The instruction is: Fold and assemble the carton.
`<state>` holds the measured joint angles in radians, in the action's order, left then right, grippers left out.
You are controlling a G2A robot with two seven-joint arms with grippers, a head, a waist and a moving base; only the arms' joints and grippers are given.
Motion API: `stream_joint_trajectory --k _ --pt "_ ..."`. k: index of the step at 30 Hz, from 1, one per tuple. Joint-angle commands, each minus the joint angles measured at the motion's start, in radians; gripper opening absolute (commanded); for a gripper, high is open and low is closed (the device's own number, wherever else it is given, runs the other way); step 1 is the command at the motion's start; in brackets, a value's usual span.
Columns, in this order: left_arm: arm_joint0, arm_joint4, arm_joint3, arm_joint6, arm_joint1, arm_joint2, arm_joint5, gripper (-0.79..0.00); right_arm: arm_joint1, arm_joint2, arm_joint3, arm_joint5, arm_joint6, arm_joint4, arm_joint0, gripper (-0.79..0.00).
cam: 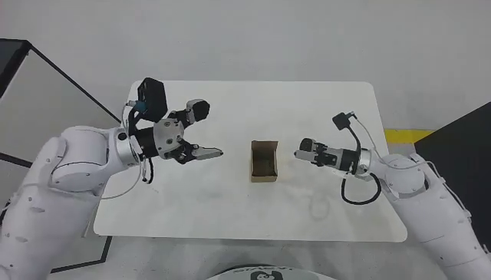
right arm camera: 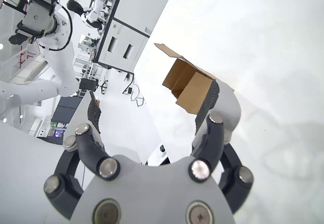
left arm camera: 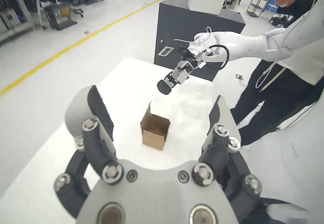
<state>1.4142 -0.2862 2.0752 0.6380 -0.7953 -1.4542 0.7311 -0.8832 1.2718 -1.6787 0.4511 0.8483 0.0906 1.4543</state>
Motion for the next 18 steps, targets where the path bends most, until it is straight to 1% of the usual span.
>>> stream_joint_trajectory --k 1,4,6,7,8,9,11,13,16,18 --pt "0.0 -0.016 0.001 -0.024 0.0 -0.001 0.002 -0.785 0.0 0.0 -0.001 0.0 0.0 0.0 0.0 -0.785" --pt "0.0 -0.016 0.001 -0.024 0.0 -0.001 0.002 -0.785 0.0 0.0 -0.001 0.0 0.0 0.0 0.0 -0.785" --pt "0.006 0.002 -0.008 -0.024 -0.002 -0.002 -0.083 -0.785 0.0 0.0 -0.001 0.0 0.0 0.0 0.0 -0.785" --pt "0.015 0.069 -0.014 -0.03 -0.004 0.012 -0.116 -0.785 -0.001 -0.003 0.004 -0.016 -0.015 -0.014 0.001 -0.785" --pt "0.019 0.137 -0.026 -0.011 -0.005 0.028 -0.133 -0.785 -0.003 -0.011 0.012 -0.04 -0.028 -0.03 0.001 -0.785" --pt "0.014 0.18 -0.044 0.024 -0.004 0.04 -0.147 -0.785 -0.005 -0.022 0.015 -0.053 -0.034 -0.035 -0.004 -0.785" --pt "0.005 0.261 -0.084 0.1 -0.005 0.077 -0.205 -0.785 -0.01 -0.041 0.041 -0.072 -0.046 -0.042 -0.011 -0.785" --pt "-0.003 0.341 -0.127 0.132 -0.009 0.117 -0.27 -0.785 -0.015 -0.061 0.063 -0.095 -0.061 -0.06 -0.023 -0.785" --pt "-0.022 0.421 -0.19 0.152 -0.019 0.177 -0.331 -0.785 -0.023 -0.092 0.092 -0.123 -0.075 -0.065 -0.036 -0.785" --pt "-0.044 0.435 -0.229 0.172 -0.025 0.208 -0.375 -0.785 -0.027 -0.107 0.109 -0.136 -0.068 -0.054 -0.046 -0.785"
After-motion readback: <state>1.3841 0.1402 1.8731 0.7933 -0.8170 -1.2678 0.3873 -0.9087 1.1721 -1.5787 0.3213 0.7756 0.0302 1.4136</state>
